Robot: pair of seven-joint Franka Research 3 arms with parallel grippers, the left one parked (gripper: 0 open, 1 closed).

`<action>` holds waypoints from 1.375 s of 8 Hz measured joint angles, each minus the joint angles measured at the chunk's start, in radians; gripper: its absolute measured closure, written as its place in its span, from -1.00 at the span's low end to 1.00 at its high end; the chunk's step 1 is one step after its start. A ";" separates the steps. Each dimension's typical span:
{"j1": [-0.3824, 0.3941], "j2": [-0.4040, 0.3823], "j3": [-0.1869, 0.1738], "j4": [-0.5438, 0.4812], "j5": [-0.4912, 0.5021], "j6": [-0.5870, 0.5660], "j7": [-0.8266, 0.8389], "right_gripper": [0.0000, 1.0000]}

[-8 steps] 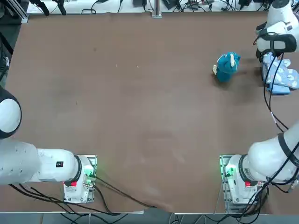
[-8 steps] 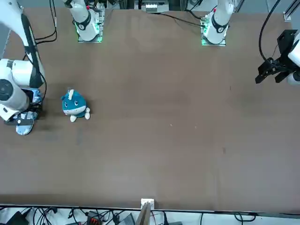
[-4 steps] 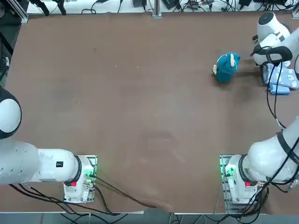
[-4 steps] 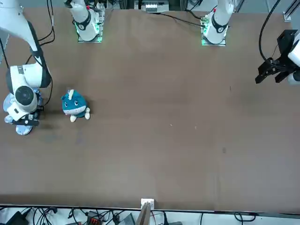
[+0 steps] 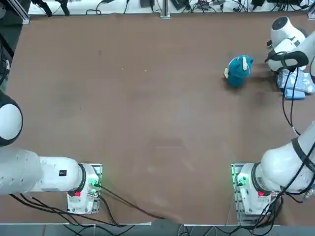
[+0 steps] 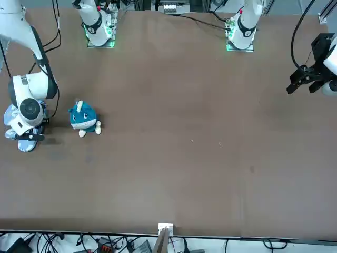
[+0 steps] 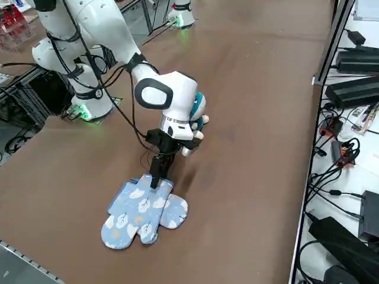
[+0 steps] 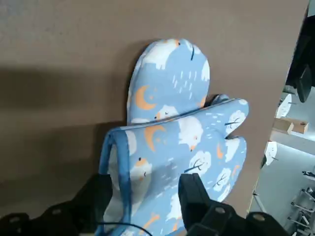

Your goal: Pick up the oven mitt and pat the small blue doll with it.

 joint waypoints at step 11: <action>-0.001 0.034 -0.016 0.001 -0.195 -0.041 0.144 0.37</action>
